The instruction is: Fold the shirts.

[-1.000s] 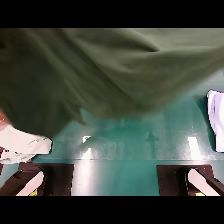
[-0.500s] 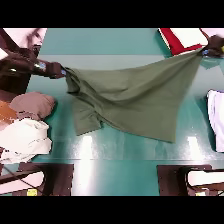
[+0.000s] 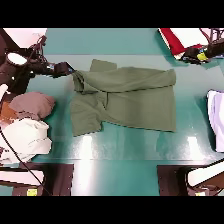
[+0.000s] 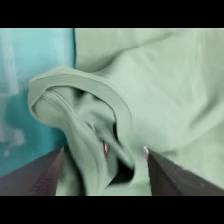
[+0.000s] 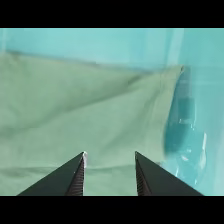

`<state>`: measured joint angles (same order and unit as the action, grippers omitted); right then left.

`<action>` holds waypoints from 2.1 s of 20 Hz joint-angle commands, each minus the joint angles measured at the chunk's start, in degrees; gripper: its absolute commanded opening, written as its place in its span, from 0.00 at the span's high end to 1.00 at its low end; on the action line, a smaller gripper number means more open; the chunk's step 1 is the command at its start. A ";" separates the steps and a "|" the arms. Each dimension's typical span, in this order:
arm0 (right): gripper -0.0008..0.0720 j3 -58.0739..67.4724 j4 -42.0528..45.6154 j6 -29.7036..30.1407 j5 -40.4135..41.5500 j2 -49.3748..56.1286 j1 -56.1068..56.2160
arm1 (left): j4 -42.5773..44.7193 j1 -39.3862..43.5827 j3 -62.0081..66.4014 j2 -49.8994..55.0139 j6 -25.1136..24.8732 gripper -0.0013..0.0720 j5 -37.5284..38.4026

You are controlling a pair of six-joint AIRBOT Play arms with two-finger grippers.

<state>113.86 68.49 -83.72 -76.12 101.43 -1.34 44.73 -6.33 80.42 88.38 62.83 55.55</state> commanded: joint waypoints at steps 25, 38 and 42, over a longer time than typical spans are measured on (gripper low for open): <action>0.75 -8.87 -4.83 1.70 -28.26 -11.96 -8.07 | 7.85 2.54 -13.90 0.24 -0.28 0.93 12.22; 0.42 -74.29 -6.01 8.22 -1.97 -30.62 -17.22 | 7.45 2.54 -7.76 -2.89 0.24 0.93 16.76; 0.43 -77.50 -8.98 8.46 2.12 -30.62 -16.98 | 7.48 2.54 -7.76 -3.56 0.44 0.93 17.09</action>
<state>40.21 61.71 -76.14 -78.13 71.16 -18.06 52.18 -3.77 72.60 85.41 63.09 72.53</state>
